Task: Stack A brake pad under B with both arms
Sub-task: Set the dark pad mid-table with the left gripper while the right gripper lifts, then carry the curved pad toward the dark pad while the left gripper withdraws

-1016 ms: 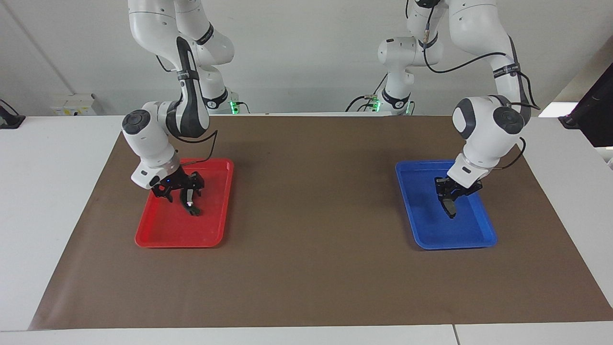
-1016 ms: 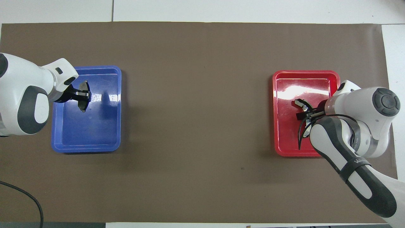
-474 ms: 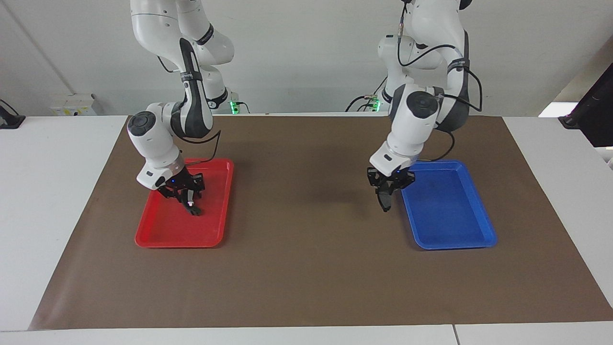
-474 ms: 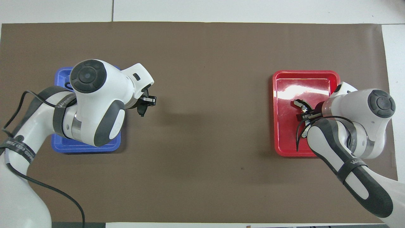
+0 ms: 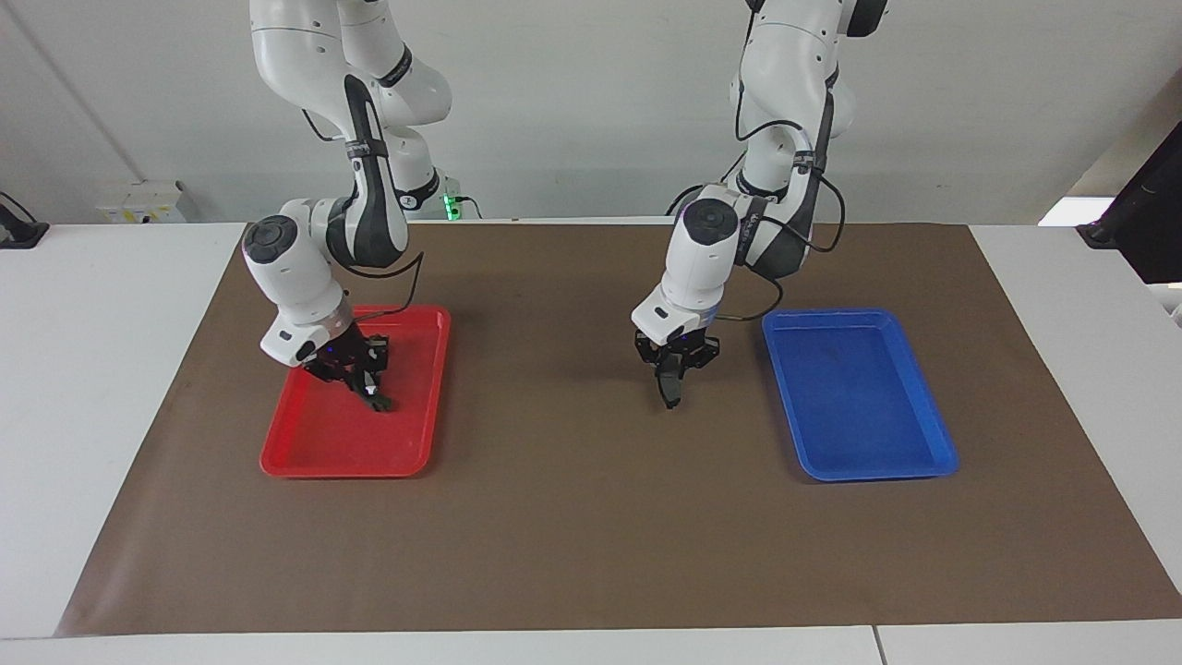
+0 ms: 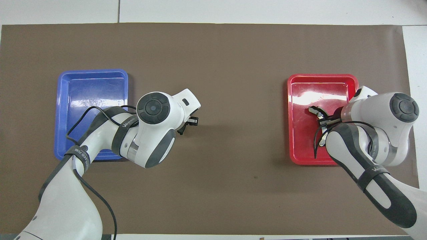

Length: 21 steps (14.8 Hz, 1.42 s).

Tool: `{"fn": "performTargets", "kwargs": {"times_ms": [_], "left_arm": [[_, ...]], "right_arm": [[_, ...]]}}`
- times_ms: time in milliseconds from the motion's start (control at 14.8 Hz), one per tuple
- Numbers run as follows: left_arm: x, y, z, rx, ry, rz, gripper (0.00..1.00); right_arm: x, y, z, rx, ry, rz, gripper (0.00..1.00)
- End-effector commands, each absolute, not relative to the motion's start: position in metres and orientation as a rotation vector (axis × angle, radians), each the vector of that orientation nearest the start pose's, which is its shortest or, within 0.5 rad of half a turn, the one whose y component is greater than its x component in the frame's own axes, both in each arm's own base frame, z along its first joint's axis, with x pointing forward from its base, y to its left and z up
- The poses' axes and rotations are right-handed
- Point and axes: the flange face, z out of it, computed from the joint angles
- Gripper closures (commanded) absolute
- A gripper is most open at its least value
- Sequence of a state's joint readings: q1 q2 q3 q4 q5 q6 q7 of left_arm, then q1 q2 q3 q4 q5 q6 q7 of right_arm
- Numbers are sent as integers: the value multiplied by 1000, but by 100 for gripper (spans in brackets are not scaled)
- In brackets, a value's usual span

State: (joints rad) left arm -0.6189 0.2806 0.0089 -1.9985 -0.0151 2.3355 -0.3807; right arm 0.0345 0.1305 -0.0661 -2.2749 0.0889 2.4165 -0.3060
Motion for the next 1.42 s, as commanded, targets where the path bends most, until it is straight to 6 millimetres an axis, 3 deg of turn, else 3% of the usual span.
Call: {"fn": "performTargets", "kwargs": {"times_ms": [0,135,203,406,610,677,880,1016,1151,1355], "left_arm": [[491,-355,317,-3161,309,-83,94],[488,-361,314,-3165,328,-102,86],[487,-362,314,-3164,333,-100,76],[484,-364,315,-3162,335,-85,5],[487,-353,344,-3159,321,-70,1],[495,-336,358,-3164,278,-75,1],[525,-273,397,-3158,213,-42,1],[552,-223,428,-3140,299,-2,1],[576,-169,458,-3127,382,31,1],[593,-88,507,-3126,441,75,1]], "right_arm": [[551,-20,333,-3071,-320,16,100],[560,-16,353,-3064,-332,34,100],[563,-11,362,-3061,-346,32,100],[574,-4,384,-3061,-306,53,100],[580,23,395,-3067,-280,30,100],[581,35,398,-3068,-267,34,100],[596,74,410,-3076,-209,21,100],[594,129,415,-3077,-108,-36,100],[588,172,405,-3080,65,-6,100],[592,246,395,-3072,249,-2,100]]}}
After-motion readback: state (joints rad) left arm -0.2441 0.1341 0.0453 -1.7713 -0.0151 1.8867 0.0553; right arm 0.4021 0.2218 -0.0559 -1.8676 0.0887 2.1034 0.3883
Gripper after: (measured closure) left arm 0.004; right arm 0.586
